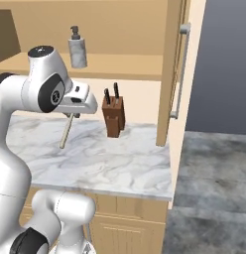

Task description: Pick up the dish brush and soap dispenser from the sink, and place them back in the cabinet, and close the cabinet doors.

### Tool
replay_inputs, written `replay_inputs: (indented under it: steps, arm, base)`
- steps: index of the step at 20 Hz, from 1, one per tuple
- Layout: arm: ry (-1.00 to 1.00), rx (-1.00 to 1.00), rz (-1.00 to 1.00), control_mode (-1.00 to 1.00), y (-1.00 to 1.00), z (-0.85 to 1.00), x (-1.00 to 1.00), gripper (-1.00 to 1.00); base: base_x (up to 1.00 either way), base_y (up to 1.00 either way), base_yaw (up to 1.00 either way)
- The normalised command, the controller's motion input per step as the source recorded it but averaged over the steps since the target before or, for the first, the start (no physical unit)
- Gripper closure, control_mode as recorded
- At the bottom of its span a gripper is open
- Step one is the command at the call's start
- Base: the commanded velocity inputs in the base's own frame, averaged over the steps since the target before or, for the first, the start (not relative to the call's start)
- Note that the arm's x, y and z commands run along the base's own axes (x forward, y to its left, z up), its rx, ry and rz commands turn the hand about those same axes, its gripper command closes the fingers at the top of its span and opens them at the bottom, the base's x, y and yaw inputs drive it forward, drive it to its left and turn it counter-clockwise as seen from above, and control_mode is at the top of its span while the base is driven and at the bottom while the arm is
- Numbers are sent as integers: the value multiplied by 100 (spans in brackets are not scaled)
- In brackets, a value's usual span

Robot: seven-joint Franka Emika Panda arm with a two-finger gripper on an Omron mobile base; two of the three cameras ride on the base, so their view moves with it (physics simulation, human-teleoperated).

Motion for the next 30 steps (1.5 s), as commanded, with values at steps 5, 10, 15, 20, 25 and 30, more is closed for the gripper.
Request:
replay_inputs:
  steps: [5,10,15,20,25,30]
  arm:
    - [0,0,0,100,0,0,0,100]
    - [0,0,0,100,0,0,0,100]
    - [0,0,0,100,0,0,0,100]
    - [0,0,0,100,0,0,0,100]
    - [0,0,0,100,0,0,0,100]
    - [0,0,0,100,0,0,0,100]
  base:
    - [12,21,5]
    - [35,28,14]
    - [26,24,11]
    - [16,14,1]
    - [15,16,0]
    - [18,21,0]
